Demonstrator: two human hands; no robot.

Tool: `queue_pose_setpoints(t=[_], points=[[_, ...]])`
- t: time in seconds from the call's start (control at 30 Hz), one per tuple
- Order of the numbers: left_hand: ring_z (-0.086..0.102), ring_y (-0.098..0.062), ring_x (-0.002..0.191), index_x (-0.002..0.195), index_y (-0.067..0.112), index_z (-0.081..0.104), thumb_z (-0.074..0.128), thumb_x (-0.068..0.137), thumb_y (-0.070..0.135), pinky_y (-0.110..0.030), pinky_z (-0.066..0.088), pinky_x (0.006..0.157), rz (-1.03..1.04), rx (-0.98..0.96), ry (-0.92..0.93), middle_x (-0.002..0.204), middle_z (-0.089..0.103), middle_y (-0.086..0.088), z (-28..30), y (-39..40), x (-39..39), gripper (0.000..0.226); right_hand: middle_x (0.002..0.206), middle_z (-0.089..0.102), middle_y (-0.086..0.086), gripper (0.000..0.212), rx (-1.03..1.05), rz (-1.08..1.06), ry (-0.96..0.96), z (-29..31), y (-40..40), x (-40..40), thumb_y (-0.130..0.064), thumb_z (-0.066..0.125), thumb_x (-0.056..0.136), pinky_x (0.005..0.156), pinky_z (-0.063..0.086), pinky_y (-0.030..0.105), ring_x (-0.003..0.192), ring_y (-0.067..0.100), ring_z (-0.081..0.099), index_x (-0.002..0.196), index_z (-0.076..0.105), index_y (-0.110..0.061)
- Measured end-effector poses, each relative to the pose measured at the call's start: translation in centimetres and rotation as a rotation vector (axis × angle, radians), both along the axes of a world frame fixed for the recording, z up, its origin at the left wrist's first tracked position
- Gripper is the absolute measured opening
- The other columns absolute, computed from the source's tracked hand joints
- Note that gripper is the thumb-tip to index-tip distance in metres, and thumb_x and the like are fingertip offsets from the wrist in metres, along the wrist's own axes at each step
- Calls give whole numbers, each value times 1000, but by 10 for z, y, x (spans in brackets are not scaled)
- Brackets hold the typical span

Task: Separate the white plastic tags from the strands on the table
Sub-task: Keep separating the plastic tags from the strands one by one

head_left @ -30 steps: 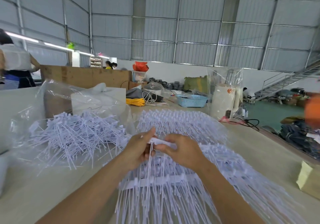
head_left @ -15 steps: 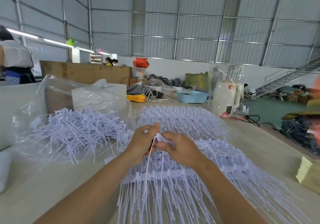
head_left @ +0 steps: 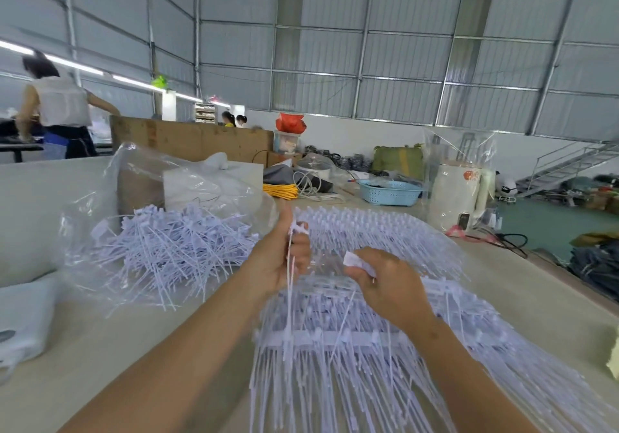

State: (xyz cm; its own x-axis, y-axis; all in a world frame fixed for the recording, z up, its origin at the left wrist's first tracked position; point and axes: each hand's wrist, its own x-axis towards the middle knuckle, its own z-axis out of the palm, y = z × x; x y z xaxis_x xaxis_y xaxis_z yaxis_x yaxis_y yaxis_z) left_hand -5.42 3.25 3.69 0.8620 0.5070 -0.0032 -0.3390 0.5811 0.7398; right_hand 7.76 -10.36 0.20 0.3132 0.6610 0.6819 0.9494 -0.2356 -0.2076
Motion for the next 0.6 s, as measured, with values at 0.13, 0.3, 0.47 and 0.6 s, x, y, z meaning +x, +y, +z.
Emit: queue_pose_setpoints(t=[0.13,0.3,0.47,0.6], points=[[33,-1,26,78,17,40,47,84,59,-13,30,26,115,-56,18,38,33,7,-2,31,-12,43,112,69,5,57,-87,17,-5,-7,1,-4,-59,40,85,76,52,37,97,28,65,122,61,-22],[36,-3,25,80,17,46,50,86,57,-11,29,27,293,82,225,38,42,5,-7,78,-36,41,101,72,7,69,-82,2,-7,-10,4,-6,-68,34,79,73,54,39,88,30,67,113,66,-18],[44,-6,30,81,6,52,68,86,20,-12,38,32,365,236,492,56,50,-6,9,122,-54,22,113,69,0,41,-81,-20,16,-8,6,-11,-48,63,82,77,52,35,98,26,66,115,66,-23],[45,-12,35,63,1,50,64,85,-5,-17,33,35,455,705,900,50,52,-9,22,141,-52,27,98,71,1,33,-42,-14,40,-7,4,-8,-47,62,84,64,41,27,88,25,65,108,67,-24]])
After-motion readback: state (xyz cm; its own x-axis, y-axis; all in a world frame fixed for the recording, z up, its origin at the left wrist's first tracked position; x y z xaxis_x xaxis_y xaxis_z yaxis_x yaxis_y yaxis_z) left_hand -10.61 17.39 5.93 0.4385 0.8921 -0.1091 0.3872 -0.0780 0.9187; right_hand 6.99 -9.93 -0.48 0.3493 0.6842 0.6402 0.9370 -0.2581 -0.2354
